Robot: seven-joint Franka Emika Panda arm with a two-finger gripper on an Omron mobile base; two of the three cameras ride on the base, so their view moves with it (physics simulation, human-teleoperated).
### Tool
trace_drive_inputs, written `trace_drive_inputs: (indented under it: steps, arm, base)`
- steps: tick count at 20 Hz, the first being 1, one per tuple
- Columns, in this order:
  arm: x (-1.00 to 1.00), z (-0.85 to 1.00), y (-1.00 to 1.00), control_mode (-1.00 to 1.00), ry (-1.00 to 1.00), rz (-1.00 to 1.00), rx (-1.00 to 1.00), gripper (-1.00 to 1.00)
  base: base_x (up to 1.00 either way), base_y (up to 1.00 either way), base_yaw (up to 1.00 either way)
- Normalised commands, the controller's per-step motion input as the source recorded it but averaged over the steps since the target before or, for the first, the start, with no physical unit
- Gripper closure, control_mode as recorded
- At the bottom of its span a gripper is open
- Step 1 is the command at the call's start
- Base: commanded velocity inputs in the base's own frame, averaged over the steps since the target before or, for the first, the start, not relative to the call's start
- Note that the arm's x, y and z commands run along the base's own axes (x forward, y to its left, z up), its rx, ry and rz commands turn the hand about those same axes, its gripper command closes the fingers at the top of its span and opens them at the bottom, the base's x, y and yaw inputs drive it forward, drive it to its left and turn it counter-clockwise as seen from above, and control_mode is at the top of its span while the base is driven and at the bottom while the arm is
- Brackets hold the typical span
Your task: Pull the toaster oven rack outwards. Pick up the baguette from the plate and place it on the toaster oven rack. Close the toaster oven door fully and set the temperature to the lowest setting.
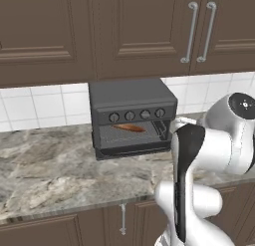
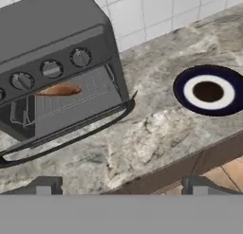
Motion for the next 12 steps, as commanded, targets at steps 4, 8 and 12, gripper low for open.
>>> trace_drive_inputs:
  steps: [4,8,12]
  arm:
    - [-0.65,0.18,1.0,-1.0,-0.06,0.17,-0.81,-1.0]
    - [-0.6,-0.09,1.0,-1.0,-0.14,0.15,-0.77,-1.0]
    - [-0.07,-0.24,1.0,-1.0,0.09,0.26,-0.8,-1.0]
  base:
    - [0.0,0.0,0.0]
    - [0.0,0.0,0.0]
    - [0.0,0.0,0.0]
